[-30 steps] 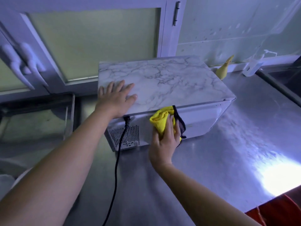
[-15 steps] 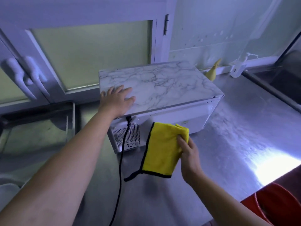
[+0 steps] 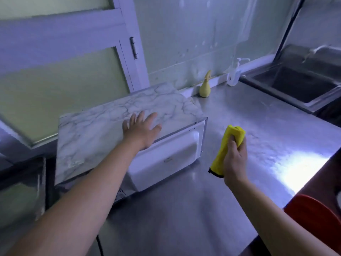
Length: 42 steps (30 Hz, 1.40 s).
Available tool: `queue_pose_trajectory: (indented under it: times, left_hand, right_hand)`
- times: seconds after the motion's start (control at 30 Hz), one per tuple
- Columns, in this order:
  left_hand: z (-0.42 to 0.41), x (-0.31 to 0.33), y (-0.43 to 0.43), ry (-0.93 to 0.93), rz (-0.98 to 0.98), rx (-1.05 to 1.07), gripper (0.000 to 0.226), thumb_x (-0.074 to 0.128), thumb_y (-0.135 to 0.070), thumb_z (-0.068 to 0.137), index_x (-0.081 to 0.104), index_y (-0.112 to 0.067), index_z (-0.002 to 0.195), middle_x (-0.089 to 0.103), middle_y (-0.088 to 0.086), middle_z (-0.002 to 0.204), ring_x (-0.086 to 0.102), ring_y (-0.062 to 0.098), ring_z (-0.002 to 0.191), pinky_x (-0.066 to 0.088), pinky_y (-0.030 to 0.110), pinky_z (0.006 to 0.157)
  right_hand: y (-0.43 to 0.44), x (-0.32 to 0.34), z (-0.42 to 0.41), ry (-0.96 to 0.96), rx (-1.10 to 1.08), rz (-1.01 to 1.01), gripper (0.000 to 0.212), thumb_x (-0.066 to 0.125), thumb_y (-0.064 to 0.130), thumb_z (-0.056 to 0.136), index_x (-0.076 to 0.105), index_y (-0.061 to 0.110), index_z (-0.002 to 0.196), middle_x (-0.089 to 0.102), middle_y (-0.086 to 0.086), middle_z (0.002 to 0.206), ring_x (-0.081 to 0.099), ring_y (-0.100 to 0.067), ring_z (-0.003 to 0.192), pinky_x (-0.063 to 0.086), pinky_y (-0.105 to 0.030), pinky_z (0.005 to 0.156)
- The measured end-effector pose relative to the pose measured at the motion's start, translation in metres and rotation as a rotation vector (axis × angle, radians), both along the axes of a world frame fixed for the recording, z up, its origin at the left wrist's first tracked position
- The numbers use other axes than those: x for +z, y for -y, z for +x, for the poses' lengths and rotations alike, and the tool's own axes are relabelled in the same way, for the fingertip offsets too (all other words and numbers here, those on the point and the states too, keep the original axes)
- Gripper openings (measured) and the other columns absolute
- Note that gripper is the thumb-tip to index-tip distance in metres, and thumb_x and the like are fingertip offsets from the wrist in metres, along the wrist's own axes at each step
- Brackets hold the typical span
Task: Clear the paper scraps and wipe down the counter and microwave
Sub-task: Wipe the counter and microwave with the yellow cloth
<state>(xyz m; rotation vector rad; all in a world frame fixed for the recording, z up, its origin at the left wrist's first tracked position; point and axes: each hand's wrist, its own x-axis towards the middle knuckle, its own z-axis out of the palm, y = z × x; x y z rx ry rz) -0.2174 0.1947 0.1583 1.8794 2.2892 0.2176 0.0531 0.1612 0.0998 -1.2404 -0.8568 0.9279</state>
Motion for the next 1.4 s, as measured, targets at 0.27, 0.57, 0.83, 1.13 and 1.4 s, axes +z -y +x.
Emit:
queue_pose_trajectory:
  times: [0.27, 0.57, 0.83, 1.13, 1.4]
  left_hand:
    - [0.026, -0.018, -0.038, -0.094, 0.086, 0.075, 0.062, 0.025, -0.065, 0.090, 0.031, -0.046, 0.148, 0.023, -0.004, 0.163, 0.019, 0.023, 0.149, 0.012, 0.052, 0.120]
    - [0.024, -0.025, -0.042, -0.126, 0.157, 0.084, 0.063, 0.028, -0.064, 0.087, 0.036, -0.046, 0.146, 0.030, -0.004, 0.160, 0.026, 0.023, 0.147, 0.016, 0.048, 0.119]
    - [0.028, -0.023, -0.041, -0.117, 0.188, 0.094, 0.062, 0.031, -0.062, 0.086, 0.040, -0.044, 0.145, 0.034, -0.002, 0.159, 0.028, 0.023, 0.146, 0.018, 0.046, 0.120]
    - [0.027, -0.020, -0.042, -0.093, 0.177, 0.088, 0.067, 0.028, -0.066, 0.084, 0.041, -0.043, 0.145, 0.035, -0.003, 0.158, 0.028, 0.020, 0.146, 0.018, 0.044, 0.121]
    - [0.021, -0.024, -0.043, -0.028, 0.211, 0.097, 0.063, 0.037, -0.067, 0.085, 0.048, -0.040, 0.141, 0.041, -0.005, 0.155, 0.033, 0.018, 0.144, 0.021, 0.043, 0.121]
  right_hand:
    - [-0.062, -0.053, -0.055, 0.821, 0.296, 0.508, 0.067, 0.046, 0.029, 0.090, 0.029, 0.028, 0.155, 0.020, -0.002, 0.166, 0.005, -0.028, 0.155, 0.014, -0.065, 0.118]
    - [-0.069, -0.095, -0.070, 0.447, 0.189, 0.488, 0.077, 0.046, 0.018, 0.076, 0.036, 0.020, 0.152, 0.019, 0.005, 0.165, 0.009, -0.030, 0.155, 0.007, -0.064, 0.120]
    - [-0.047, -0.140, -0.055, 0.079, 0.297, 0.171, 0.071, 0.041, 0.014, 0.087, 0.029, 0.026, 0.156, 0.027, 0.010, 0.163, 0.021, -0.020, 0.153, 0.017, -0.050, 0.124]
    - [-0.036, -0.148, -0.069, -0.288, 0.200, -0.312, 0.049, 0.047, 0.035, 0.088, 0.044, 0.062, 0.129, 0.055, 0.044, 0.122, 0.049, 0.017, 0.118, 0.037, -0.009, 0.098]
    - [-0.060, -0.129, -0.020, -0.626, 0.260, -0.660, 0.026, 0.049, 0.035, 0.102, 0.061, 0.027, 0.124, 0.073, 0.000, 0.106, 0.070, -0.019, 0.089, 0.057, -0.042, 0.084]
